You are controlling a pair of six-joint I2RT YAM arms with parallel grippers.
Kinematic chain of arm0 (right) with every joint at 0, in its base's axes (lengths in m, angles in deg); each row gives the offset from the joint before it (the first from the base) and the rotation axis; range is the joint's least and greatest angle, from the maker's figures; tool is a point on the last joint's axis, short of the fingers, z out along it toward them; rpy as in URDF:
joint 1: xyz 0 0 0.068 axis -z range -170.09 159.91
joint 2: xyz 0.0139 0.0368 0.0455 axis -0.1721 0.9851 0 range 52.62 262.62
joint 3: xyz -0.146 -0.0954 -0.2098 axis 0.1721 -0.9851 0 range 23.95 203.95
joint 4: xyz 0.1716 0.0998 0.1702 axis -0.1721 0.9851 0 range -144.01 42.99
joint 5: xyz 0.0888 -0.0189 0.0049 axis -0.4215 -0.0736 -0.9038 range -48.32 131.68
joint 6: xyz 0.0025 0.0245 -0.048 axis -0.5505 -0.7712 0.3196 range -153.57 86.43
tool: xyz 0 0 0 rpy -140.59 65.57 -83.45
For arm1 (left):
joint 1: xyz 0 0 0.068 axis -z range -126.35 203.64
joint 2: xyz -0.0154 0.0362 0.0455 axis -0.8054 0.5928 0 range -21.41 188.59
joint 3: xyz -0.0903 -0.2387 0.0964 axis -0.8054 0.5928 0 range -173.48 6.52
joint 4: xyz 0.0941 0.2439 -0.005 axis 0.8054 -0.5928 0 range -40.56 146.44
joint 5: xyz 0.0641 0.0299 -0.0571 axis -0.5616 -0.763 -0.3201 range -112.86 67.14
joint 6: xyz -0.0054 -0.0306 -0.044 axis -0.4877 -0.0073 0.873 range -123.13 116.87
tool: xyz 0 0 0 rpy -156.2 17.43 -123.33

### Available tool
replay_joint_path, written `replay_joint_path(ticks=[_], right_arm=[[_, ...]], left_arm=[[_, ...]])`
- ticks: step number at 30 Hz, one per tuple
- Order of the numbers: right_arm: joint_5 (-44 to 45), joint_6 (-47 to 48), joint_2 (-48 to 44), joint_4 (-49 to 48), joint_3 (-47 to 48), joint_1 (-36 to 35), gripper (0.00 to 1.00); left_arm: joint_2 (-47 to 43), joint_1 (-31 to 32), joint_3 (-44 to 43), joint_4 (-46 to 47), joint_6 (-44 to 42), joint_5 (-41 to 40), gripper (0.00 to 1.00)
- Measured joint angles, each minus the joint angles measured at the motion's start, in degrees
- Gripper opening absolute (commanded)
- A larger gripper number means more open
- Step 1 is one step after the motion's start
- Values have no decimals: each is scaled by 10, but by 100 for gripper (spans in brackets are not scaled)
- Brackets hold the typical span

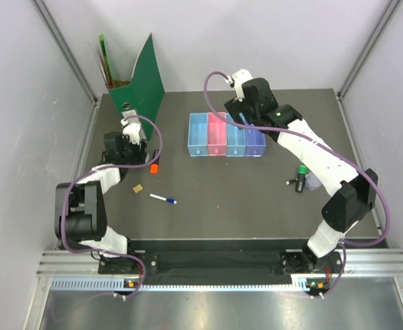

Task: Sort the stationery into containers
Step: Pick up the stationery from the center of the board, then place the stationery in the storage box.

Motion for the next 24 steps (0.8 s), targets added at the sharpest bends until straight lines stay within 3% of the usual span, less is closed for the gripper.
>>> replay_joint_path(ticks=[17,24], right_arm=[[13,0,0,-2,0,0,95],[44,0,0,-9,0,14,100]], left_arm=[[-159,1,-15,-167,-32,90,13],[-184,40,-37,-194,-41,121,12]])
